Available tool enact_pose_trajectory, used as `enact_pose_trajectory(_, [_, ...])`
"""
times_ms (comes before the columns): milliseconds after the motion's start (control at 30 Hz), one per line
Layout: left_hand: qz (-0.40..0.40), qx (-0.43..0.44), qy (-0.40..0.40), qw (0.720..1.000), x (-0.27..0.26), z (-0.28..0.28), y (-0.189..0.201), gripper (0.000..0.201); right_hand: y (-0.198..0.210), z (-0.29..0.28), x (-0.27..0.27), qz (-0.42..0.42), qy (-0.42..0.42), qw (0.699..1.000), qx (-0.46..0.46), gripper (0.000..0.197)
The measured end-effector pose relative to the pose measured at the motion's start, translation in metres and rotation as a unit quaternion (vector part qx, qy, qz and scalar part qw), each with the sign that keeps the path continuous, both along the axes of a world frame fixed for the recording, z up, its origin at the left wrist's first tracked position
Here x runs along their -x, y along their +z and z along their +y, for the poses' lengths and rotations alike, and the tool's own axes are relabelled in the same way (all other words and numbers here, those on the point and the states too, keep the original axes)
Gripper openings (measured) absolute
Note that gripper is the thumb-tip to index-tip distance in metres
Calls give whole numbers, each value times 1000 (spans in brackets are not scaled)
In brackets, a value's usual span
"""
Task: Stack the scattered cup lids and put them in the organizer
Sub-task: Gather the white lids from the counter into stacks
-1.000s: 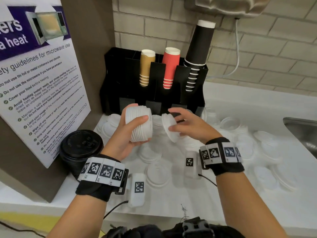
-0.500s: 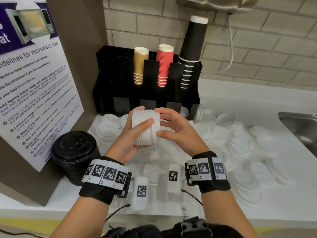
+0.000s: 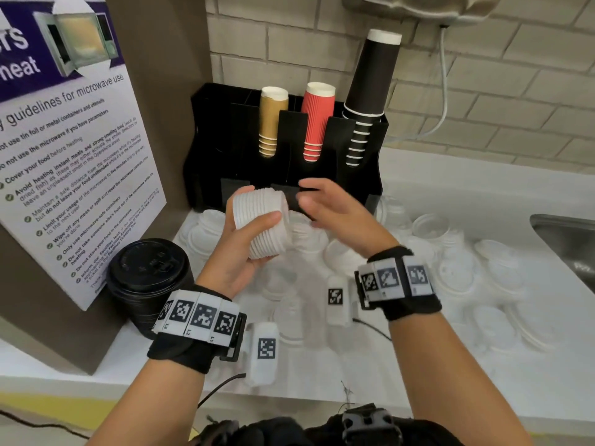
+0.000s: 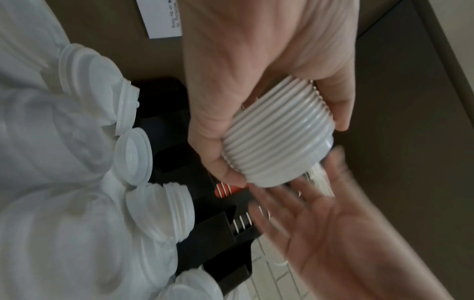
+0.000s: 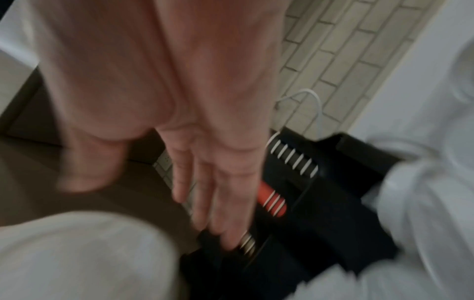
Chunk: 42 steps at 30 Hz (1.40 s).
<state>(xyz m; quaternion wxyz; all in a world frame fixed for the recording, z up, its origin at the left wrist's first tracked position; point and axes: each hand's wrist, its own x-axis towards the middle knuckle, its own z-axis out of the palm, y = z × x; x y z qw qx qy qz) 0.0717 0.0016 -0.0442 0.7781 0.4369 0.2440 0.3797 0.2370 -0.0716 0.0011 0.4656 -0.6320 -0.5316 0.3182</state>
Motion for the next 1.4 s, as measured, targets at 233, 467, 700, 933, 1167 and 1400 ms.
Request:
enact_pose_trajectory(233, [-21, 8, 36, 999, 14, 10, 4, 69, -31, 46, -38, -475, 6, 808, 349, 56])
enact_pose_trajectory(467, [-19, 8, 41, 999, 17, 11, 4, 67, -50, 66, -32, -443, 25, 847, 293, 61])
enact_pose_trajectory(700, [-15, 8, 54, 998, 23, 13, 6, 66, -60, 75, -24, -353, 57, 892, 275, 95])
enact_pose_trajectory(933, [-10, -1, 62, 998, 27, 12, 10, 74, -72, 104, 2, -404, 65, 880, 241, 104])
enact_pose_trajectory(1167, [-23, -11, 64, 998, 37, 17, 19, 74, -54, 96, -41, -271, -4, 945, 183, 51])
enact_pose_trajectory(1400, [-29, -23, 57, 998, 37, 17, 26, 67, -61, 95, -26, -316, 22, 913, 256, 68])
